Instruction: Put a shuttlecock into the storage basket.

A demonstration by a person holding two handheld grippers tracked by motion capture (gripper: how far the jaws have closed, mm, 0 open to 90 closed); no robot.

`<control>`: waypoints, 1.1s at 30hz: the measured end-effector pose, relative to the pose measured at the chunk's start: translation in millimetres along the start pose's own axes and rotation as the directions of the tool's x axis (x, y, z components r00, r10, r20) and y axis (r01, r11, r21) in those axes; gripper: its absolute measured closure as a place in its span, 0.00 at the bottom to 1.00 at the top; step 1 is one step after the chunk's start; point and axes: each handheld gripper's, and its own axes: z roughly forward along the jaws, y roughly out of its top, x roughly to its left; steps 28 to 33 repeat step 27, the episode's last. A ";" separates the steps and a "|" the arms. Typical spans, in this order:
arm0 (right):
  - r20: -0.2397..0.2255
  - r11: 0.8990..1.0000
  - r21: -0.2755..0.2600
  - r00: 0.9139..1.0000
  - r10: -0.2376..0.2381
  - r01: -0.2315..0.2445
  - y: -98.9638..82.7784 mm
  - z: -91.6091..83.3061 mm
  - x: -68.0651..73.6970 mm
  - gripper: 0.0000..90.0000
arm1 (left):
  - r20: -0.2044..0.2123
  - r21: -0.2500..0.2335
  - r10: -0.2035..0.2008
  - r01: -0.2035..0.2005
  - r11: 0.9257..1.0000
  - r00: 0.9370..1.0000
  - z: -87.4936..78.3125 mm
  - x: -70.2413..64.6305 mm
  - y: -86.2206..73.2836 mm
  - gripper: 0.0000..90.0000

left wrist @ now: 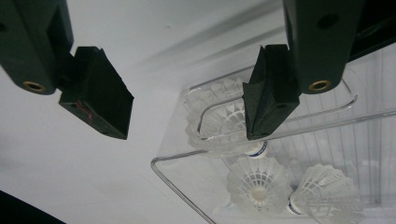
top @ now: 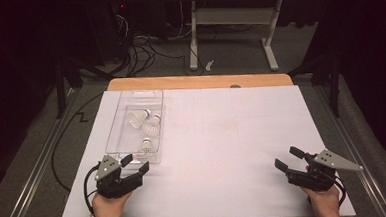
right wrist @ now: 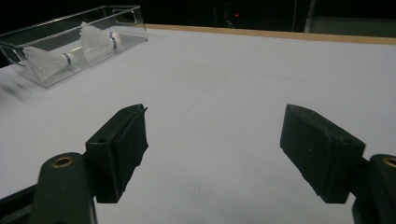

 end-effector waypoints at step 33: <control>0.004 1.000 0.002 1.000 -0.003 0.003 0.0 0.4 -0.2 0.26 | 0.013 -0.008 -0.011 0.011 1.000 1.000 -0.7 2.6 0.1 0.36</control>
